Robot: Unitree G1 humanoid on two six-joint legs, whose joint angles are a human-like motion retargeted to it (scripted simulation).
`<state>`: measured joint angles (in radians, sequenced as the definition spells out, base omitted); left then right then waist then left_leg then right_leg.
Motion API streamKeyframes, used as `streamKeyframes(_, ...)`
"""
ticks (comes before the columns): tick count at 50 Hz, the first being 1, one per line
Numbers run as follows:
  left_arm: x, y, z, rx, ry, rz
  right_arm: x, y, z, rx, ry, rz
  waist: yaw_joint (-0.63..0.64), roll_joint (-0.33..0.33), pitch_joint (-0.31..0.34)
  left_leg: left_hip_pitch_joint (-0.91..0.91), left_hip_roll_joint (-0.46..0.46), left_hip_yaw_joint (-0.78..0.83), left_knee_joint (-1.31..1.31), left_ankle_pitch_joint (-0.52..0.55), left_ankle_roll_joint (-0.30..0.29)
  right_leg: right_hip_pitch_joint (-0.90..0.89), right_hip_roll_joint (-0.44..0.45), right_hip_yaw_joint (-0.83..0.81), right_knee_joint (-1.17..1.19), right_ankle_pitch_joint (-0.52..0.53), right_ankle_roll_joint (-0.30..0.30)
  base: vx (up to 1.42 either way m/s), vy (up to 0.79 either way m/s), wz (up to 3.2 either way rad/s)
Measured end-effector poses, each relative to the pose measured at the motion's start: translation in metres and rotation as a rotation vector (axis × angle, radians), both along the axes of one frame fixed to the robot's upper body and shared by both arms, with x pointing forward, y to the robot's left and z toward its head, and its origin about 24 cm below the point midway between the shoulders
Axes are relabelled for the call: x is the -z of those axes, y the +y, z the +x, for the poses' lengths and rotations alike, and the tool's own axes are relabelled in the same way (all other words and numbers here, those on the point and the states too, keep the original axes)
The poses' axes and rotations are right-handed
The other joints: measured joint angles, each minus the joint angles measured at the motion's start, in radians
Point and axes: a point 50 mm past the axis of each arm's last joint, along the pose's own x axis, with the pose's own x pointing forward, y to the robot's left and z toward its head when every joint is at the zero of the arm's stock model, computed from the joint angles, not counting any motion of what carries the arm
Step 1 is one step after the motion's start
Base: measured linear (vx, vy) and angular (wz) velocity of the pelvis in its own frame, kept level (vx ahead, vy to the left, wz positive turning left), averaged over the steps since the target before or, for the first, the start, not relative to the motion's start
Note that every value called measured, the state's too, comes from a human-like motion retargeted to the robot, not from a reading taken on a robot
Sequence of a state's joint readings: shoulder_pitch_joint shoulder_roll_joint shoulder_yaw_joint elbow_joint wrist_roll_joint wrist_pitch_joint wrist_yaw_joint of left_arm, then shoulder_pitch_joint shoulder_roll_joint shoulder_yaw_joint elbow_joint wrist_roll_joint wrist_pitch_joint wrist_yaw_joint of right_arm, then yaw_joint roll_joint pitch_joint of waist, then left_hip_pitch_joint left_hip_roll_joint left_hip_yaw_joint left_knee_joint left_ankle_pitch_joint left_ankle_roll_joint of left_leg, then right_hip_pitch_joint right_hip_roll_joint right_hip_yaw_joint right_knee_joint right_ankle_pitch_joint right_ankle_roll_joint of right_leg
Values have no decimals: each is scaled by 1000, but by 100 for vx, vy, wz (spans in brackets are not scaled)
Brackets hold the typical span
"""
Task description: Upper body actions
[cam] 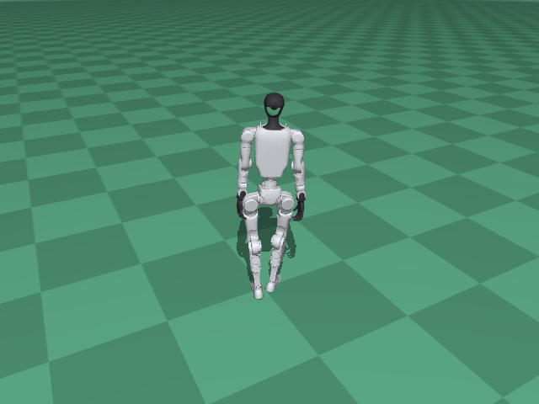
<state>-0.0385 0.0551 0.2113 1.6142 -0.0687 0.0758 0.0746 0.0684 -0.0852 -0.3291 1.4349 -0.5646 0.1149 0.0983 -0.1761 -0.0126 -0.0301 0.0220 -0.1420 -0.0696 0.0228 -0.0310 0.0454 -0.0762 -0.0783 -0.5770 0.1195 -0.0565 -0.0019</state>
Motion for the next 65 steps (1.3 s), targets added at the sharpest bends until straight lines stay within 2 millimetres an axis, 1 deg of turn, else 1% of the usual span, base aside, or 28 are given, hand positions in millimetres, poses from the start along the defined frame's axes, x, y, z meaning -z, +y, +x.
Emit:
streamKeyframes(3,0,2,0,-28,3,24,0,3,3,18,-14,15,0,-9,4,-9,4,-4,25,-23,-12,-6,-9,-1,17,-11,0,4,-12,11)
streamKeyframes(8,1,0,3,-59,-26,29,0,4,-1,27,-3,16,4,-44,-10,-78,-4,27,175,-48,-48,-25,-54,31,26,-4,14,7,-8,-16)
streamKeyframes(11,1,1,6,-54,-44,58,0,2,-3,22,9,12,9,-72,-26,-150,-38,18,287,-27,-23,-63,-98,104,48,8,29,8,-2,-89)
streamKeyframes(13,1,-1,8,-41,-51,75,0,0,-3,28,13,0,33,-75,-31,-172,-85,-108,295,-31,-13,-89,-94,184,53,21,30,9,4,-190)
streamKeyframes(14,1,-2,10,-34,-58,87,0,-1,-3,33,11,-5,54,-71,-27,-167,-117,-226,279,-30,-23,-100,-78,235,53,32,27,8,7,-259)
streamKeyframes(16,1,-2,15,-22,-84,115,0,-3,-1,41,1,-11,116,-65,-11,-143,-179,-477,240,-15,-68,-129,-36,364,54,62,23,9,4,-326)
streamKeyframes(17,0,-2,19,-16,-101,128,-1,-5,1,42,-6,-12,149,-64,-2,-133,-198,-556,223,-3,-97,-145,-17,427,57,78,23,6,1,-354)
streamKeyframes(18,0,-3,22,-9,-120,137,-1,-6,4,40,-14,-14,173,-63,6,-136,-199,-563,209,9,-124,-157,-8,472,60,91,27,0,1,-310)
streamKeyframes(20,0,-4,31,3,-158,140,-1,-9,15,21,-41,-18,165,-60,21,-144,-165,-425,188,-11,-74,-181,2,525,70,104,27,-8,-1,-215)
streamKeyframes(22,-1,-5,39,23,-179,117,-2,-12,31,-8,-88,-28,70,-40,34,-110,-120,-325,124,-24,-18,-203,1,518,91,97,21,-22,-1,-97)
streamKeyframes(23,-1,-6,40,34,-181,102,-3,-12,37,-23,-109,-33,16,-19,39,-85,-115,-364,103,-29,-7,-216,12,522,100,96,13,-19,0,-137)
streamKeyframes(25,-1,-5,43,40,-181,73,-4,-11,49,-60,-142,-40,-41,1,56,-99,-87,-284,102,-37,-7,-246,28,543,121,77,-27,-12,-2,-246)
streamKeyframes(30,-1,0,44,108,-173,94,-4,-9,54,-16,-157,-18,-92,28,73,-46,9,-6,37,-88,0,-284,-59,274,127,-30,-86,-8,-14,-313)
streamKeyframes(32,0,-4,37,102,-164,87,-4,-11,53,-6,-145,-17,-74,36,66,-23,42,144,19,-120,-3,-284,-92,109,115,-63,-97,2,-24,-398)
streamKeyframes(36,2,-13,19,82,-128,31,-5,-15,51,13,-140,-43,-54,53,40,28,110,465,-4,-188,-49,-233,-143,-279,77,-114,-85,6,-23,-422)
streamKeyframes(41,2,-14,8,132,-59,11,-6,-21,51,78,-126,-63,-57,100,12,75,149,734,-20,-249,-122,-131,-98,-754,0,-131,-54,15,-30,-400)
streamKeyframes(43,2,-13,7,152,-47,10,-6,-24,49,124,-115,-76,-75,119,8,92,163,808,-13,-261,-157,-93,-59,-899,-47,-96,-40,23,-23,-301)
streamKeyframes(45,1,-12,8,160,-42,10,-6,-25,45,180,-101,-90,-98,132,6,112,173,871,-4,-264,-192,-75,-25,-970,-95,-22,-38,26,-15,-251)
streamKeyframes(47,1,-9,10,157,-43,17,-5,-24,38,240,-83,-99,-124,137,2,131,176,908,7,-260,-210,-81,-18,-940,-114,79,-60,36,-27,-208)
streamKeyframes(48,1,-7,11,154,-47,24,-5,-23,35,272,-73,-100,-134,142,-1,139,182,916,12,-255,-215,-97,-15,-889,-116,121,-101,36,-22,-185)
streamKeyframes(50,1,-4,15,153,-55,33,-4,-20,26,335,-46,-100,-149,151,-11,153,193,919,23,-231,-228,-130,-10,-777,-112,124,-165,40,-17,-160)
streamKeyframes(52,1,-5,14,157,-50,34,-4,-19,13,398,4,-102,-154,154,-34,172,193,924,38,-187,-230,-129,-13,-767,-113,121,-170,56,-18,-130)
streamKeyframes(54,2,-8,12,152,-39,29,-5,-17,1,451,54,-99,-142,150,-53,189,200,931,67,-110,-217,-140,-21,-677,-99,111,-167,45,-6,-143)
streamKeyframes(55,2,-11,12,142,-39,28,-5,-15,-2,470,70,-95,-131,141,-60,197,199,939,86,-62,-205,-149,-28,-617,-89,104,-166,40,-7,-159)
streamKeyframes(57,2,-15,14,112,-58,21,-4,-12,-2,483,69,-86,-115,91,-71,204,193,929,165,50,-137,-146,-67,-558,-93,105,-161,45,-10,-160)
streamKeyframes(60,2,-16,20,99,-97,3,-3,-8,3,447,52,-66,-62,-21,-93,151,175,845,385,189,25,-149,-163,-443,-90,114,-153,49,-8,-190)
streamKeyframes(62,2,-15,23,120,-110,11,-3,-7,12,390,32,-47,-18,-72,-94,65,165,727,555,252,95,-159,-204,-354,-75,114,-151,44,-6,-178)
streamKeyframes(65,2,-20,26,132,-110,18,-2,-6,30,275,-23,-24,13,-104,-96,-100,96,482,725,196,33,-177,-230,-259,-62,117,-148,24,5,-137)
